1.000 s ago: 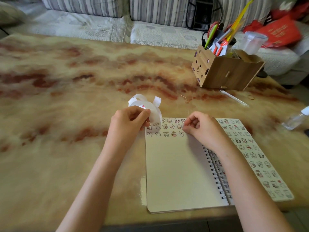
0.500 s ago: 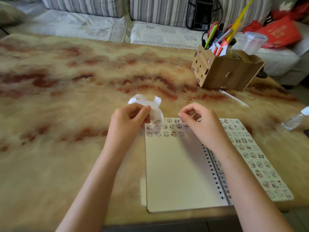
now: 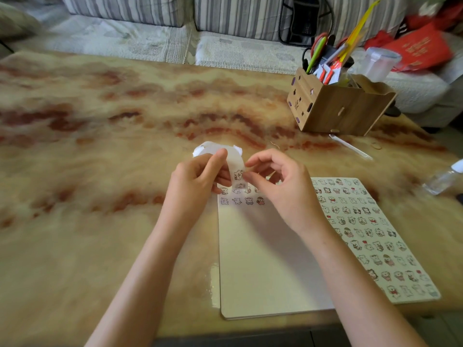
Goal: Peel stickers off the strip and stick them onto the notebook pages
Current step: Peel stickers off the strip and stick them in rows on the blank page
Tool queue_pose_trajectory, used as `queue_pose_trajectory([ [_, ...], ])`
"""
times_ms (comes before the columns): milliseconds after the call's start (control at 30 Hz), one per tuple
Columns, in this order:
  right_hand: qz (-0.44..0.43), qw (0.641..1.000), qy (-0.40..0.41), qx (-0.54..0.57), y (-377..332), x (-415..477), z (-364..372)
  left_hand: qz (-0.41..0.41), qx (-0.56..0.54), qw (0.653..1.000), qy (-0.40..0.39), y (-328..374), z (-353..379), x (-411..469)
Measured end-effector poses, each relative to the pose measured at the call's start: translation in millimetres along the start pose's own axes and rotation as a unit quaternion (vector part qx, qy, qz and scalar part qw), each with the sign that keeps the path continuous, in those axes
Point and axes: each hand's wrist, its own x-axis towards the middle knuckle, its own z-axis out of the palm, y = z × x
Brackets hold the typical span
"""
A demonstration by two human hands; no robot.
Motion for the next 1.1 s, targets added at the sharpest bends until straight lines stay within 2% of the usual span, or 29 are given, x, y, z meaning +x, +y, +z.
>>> queue_pose_trajectory([
  [167,-0.008,1.000,-0.004,0.002,-0.5,-0.4,-0.8,0.003,0.036,0.999,-0.028,-0.6,0.3,-2.5],
  [900,-0.037,0.997,-0.013,-0.063,6.3,0.2,-0.2,0.005,0.070,0.996,-0.047,-1.0,1.1,-2.5],
  [1100,-0.076,0.993,0.009,-0.094,7.8,-0.8,1.2,-0.005,0.049,0.998,-0.033,0.7,1.3,-3.5],
])
